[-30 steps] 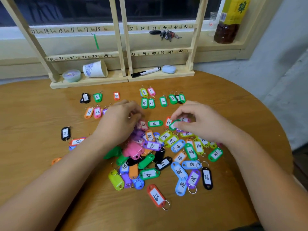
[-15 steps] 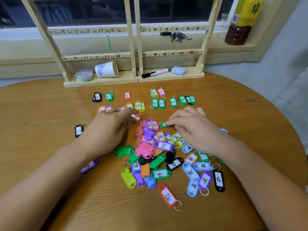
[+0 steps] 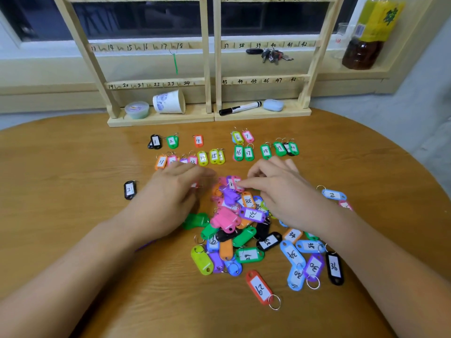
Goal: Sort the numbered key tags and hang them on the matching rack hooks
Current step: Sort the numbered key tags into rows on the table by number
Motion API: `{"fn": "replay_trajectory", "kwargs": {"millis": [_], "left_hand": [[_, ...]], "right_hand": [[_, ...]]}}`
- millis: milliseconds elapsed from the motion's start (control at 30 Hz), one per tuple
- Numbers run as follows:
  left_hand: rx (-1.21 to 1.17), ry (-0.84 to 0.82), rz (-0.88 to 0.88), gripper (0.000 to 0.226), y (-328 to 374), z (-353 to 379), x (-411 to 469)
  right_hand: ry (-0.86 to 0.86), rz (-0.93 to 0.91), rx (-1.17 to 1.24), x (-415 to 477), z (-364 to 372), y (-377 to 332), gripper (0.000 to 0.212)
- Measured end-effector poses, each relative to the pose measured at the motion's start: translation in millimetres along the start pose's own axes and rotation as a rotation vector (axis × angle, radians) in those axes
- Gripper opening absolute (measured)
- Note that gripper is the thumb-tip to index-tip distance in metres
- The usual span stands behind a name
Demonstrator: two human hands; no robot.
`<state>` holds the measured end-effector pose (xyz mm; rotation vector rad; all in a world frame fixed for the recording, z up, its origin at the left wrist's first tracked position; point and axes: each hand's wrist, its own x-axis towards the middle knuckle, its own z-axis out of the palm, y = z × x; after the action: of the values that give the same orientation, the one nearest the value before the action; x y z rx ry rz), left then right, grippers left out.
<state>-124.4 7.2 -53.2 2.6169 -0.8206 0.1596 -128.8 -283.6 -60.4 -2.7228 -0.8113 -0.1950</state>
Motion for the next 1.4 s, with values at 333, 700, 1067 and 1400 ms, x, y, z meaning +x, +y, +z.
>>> {"fn": "replay_trajectory", "kwargs": {"millis": [333,700,1067,1400], "left_hand": [[0.024,0.017,-0.010,0.046,5,12,-4],[0.006,0.152,0.040,0.022,1,16,19],[-0.013,0.014,-0.004,0.019,6,24,59],[-0.180,-0.084,-0.239,0.012,3,12,62]], "right_hand": [[0.054,0.094,-0.048,-7,-1,14,0.036],[-0.008,0.178,0.090,37,-3,5,0.024],[-0.140,0.242,0.168,50,-3,13,0.024],[-0.146,0.243,0.213,46,-3,19,0.023]]}}
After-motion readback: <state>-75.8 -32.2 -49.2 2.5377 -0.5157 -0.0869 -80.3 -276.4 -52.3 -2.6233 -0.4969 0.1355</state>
